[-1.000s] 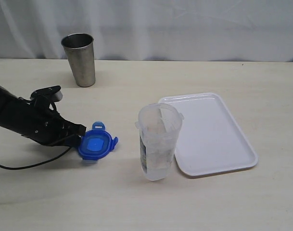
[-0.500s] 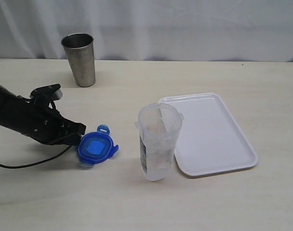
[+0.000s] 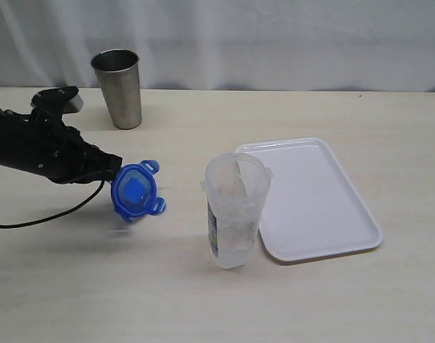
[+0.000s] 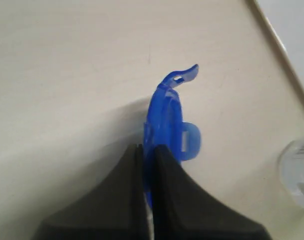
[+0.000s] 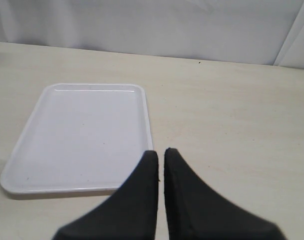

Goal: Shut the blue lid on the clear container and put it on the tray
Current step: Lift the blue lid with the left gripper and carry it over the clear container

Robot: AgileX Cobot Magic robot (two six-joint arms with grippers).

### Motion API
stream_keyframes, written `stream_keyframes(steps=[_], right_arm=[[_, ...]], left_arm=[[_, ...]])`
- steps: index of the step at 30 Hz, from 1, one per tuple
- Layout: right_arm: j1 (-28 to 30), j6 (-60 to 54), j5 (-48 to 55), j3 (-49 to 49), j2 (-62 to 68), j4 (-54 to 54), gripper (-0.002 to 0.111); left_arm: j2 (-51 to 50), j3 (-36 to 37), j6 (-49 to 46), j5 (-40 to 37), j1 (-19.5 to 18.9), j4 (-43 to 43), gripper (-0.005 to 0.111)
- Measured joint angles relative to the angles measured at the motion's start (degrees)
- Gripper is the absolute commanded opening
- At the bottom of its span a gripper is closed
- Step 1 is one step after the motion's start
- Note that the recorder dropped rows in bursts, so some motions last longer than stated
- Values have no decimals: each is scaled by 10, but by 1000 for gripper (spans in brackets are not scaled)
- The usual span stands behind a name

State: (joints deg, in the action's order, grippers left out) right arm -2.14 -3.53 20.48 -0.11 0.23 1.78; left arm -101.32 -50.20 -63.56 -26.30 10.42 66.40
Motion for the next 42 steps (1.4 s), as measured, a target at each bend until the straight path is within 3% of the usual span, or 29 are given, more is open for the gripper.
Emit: stream_keyframes(steps=[13,21,28,37,42], right_arm=[[0,0,0,0,0,0,5],[0,0,0,0,0,0,5],[0,0,0,0,0,0,5],[0,0,0,0,0,0,5],[0,0,0,0,0,0,5]], left_arm=[[108,0,-93,141,97,0,0],[138,0,-135,251,173,-1,0],[139,0,-231,369,256,-1,0],[139,0,-265,478,350,-98,0],[139,0,-267,483,382,-147,0]])
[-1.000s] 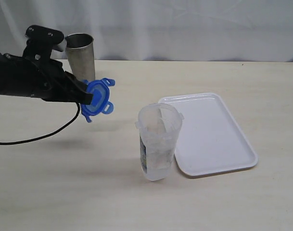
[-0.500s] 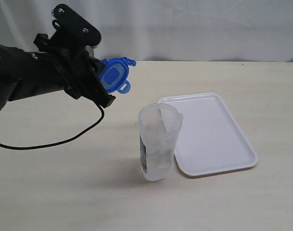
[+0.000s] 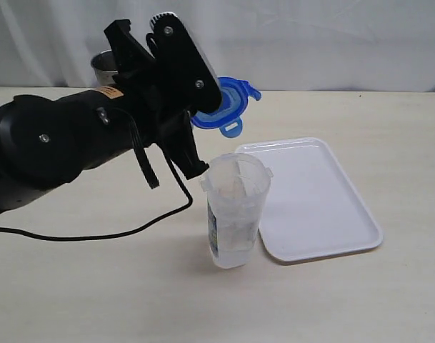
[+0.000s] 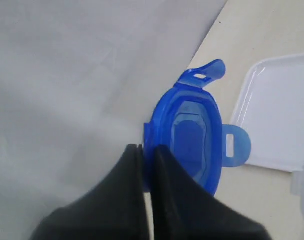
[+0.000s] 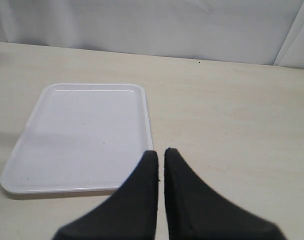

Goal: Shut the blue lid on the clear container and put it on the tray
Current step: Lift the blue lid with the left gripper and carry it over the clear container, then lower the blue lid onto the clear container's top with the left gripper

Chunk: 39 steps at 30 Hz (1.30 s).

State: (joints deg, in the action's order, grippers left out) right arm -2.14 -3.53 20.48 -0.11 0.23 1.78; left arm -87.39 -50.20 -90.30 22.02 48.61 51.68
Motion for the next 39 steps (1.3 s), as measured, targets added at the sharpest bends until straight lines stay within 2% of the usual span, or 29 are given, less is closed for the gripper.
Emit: stream_keyframes(steps=[7,18,22,27,39], right_arm=[[0,0,0,0,0,0,5],[0,0,0,0,0,0,5],[0,0,0,0,0,0,5],[0,0,0,0,0,0,5],[0,0,0,0,0,0,5]], left_arm=[[0,0,-1,-31,7,-26,0],[0,0,-16,-57,7,-131,0],[0,0,-68,-65,7,-135,0],[0,0,-125,-65,7,-137,0],[0,0,-133,-4,8,-137,0]])
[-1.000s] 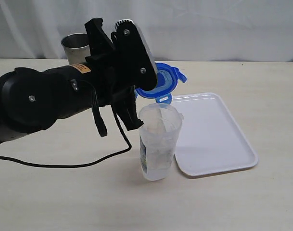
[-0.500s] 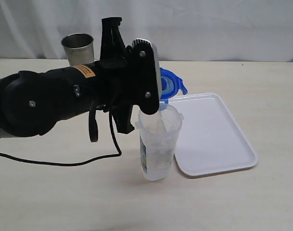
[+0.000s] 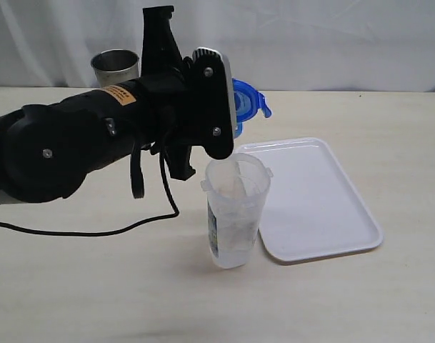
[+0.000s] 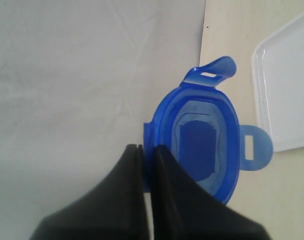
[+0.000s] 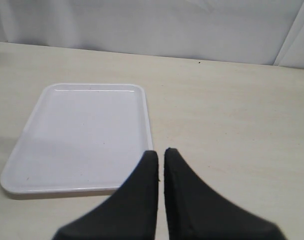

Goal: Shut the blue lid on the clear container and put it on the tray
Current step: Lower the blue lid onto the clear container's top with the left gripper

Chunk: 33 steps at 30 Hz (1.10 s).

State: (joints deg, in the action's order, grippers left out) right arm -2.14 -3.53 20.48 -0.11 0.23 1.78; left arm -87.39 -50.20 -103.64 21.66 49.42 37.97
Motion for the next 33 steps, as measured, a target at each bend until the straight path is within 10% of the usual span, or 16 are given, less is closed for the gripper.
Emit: stream_keyframes(steps=[17,33], right_arm=[[0,0,0,0,0,0,5],[0,0,0,0,0,0,5]], left_arm=[[0,0,-46,154,71,98,0],[-15,0,-53,78,86,163,0]])
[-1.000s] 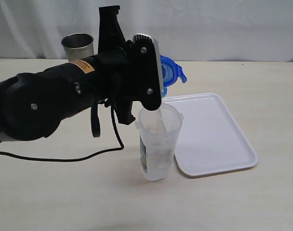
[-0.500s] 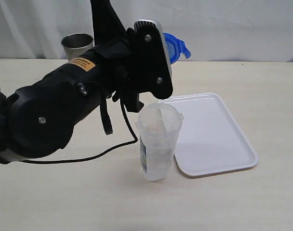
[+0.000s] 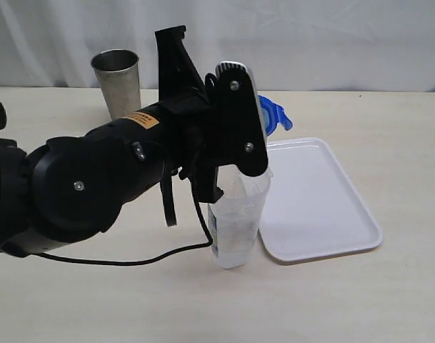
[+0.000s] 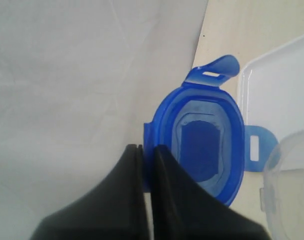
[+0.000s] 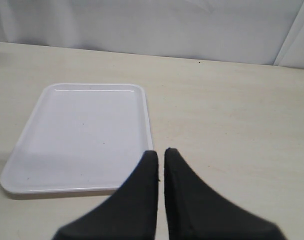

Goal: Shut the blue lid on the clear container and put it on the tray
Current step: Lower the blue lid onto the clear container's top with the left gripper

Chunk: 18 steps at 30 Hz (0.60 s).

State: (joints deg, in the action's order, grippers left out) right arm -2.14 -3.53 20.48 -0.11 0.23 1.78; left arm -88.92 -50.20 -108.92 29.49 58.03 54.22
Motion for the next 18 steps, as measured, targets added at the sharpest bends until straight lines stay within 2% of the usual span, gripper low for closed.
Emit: stream_keyframes(steps=[8,18], right_arm=[[0,0,0,0,0,0,5],[0,0,0,0,0,0,5]], left_arm=[[0,0,-38,-2,6,28,0],[0,0,-89,50,6,93,0]])
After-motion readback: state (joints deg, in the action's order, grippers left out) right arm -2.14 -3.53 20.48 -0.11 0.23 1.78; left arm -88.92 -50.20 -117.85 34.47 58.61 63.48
